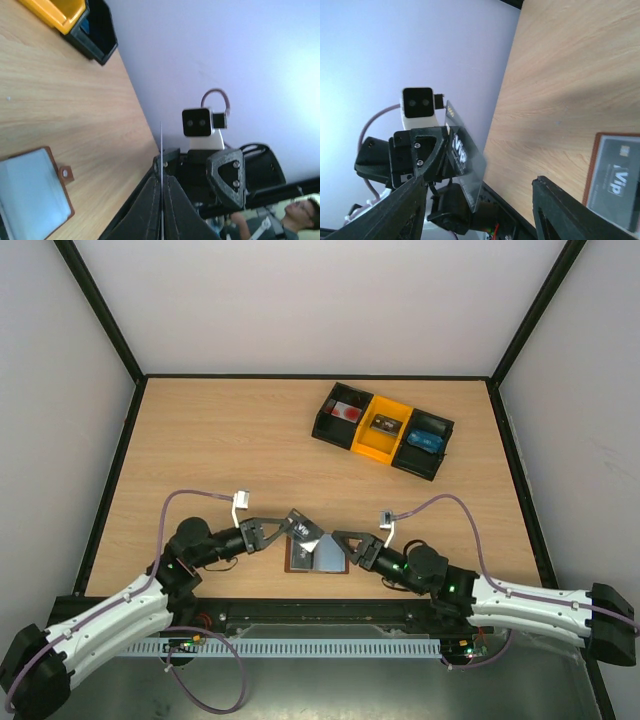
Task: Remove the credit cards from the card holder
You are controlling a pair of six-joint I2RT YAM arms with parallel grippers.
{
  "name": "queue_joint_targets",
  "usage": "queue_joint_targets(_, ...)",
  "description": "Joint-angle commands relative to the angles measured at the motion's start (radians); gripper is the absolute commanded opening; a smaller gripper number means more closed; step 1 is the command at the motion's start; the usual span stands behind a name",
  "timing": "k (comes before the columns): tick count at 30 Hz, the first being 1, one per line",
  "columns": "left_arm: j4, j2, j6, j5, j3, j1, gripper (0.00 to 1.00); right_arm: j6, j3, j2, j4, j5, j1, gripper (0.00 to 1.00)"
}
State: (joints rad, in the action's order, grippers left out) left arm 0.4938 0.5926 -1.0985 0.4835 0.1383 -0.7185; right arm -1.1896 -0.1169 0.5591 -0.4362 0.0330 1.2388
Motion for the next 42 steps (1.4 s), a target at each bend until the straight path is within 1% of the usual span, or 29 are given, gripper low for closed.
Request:
queue_joint_targets(1, 0.133, -0.014, -0.097, -0.143, -0.028, 0.007, 0.03, -0.026, -0.007, 0.061, -0.155, 0.056, 0.007, 0.58)
queue_joint_targets(7, 0.253, 0.009, -0.173, -0.194, -0.062, 0.007, 0.03, -0.016, -0.080, 0.276, -0.285, -0.015, 0.007, 0.56)
queue_joint_targets(10, 0.263, 0.019, -0.182, -0.198, -0.060, 0.007, 0.03, -0.020, -0.104, 0.372, -0.366, -0.045, 0.007, 0.51)
queue_joint_targets(14, 0.264, 0.018, -0.188, -0.201, -0.064, 0.005, 0.03, -0.029, -0.119, 0.444, -0.458, -0.059, 0.007, 0.44)
queue_joint_targets(16, 0.268, 0.019, -0.196, -0.204, -0.069, 0.005, 0.03, -0.031, -0.127, 0.470, -0.472, -0.058, 0.007, 0.40)
queue_joint_targets(17, 0.272, 0.019, -0.200, -0.204, -0.070, 0.005, 0.03, -0.032, -0.133, 0.481, -0.477, -0.058, 0.007, 0.36)
queue_joint_targets(20, 0.287, 0.018, -0.208, -0.201, -0.076, 0.005, 0.03, -0.041, -0.135, 0.501, -0.503, -0.056, 0.007, 0.29)
queue_joint_targets(24, 0.297, 0.018, -0.224, -0.206, -0.091, 0.005, 0.03, -0.034, -0.138, 0.513, -0.509, -0.034, 0.008, 0.22)
queue_joint_targets(31, 0.313, 0.018, -0.244, -0.209, -0.109, 0.005, 0.03, -0.034, -0.135, 0.529, -0.510, -0.004, 0.007, 0.04)
queue_joint_targets(32, 0.313, 0.019, -0.246, -0.210, -0.111, 0.005, 0.03, -0.034, -0.136, 0.532, -0.512, -0.005, 0.007, 0.02)
queue_joint_targets(36, 0.304, 0.022, -0.254, -0.215, -0.114, 0.005, 0.03, -0.033, -0.134, 0.548, -0.529, -0.016, 0.007, 0.02)
queue_joint_targets(37, 0.298, 0.022, -0.254, -0.215, -0.114, 0.005, 0.12, -0.032, -0.137, 0.549, -0.530, -0.016, 0.007, 0.02)
queue_joint_targets(39, 0.278, 0.021, -0.253, -0.218, -0.112, 0.005, 0.42, -0.027, -0.137, 0.546, -0.526, -0.013, 0.008, 0.02)
queue_joint_targets(40, 0.265, 0.018, -0.253, -0.219, -0.111, 0.005, 0.53, -0.024, -0.139, 0.542, -0.519, -0.008, 0.007, 0.02)
queue_joint_targets(42, 0.235, 0.013, -0.246, -0.218, -0.104, 0.005, 0.70, -0.016, -0.145, 0.528, -0.476, 0.004, 0.004, 0.02)
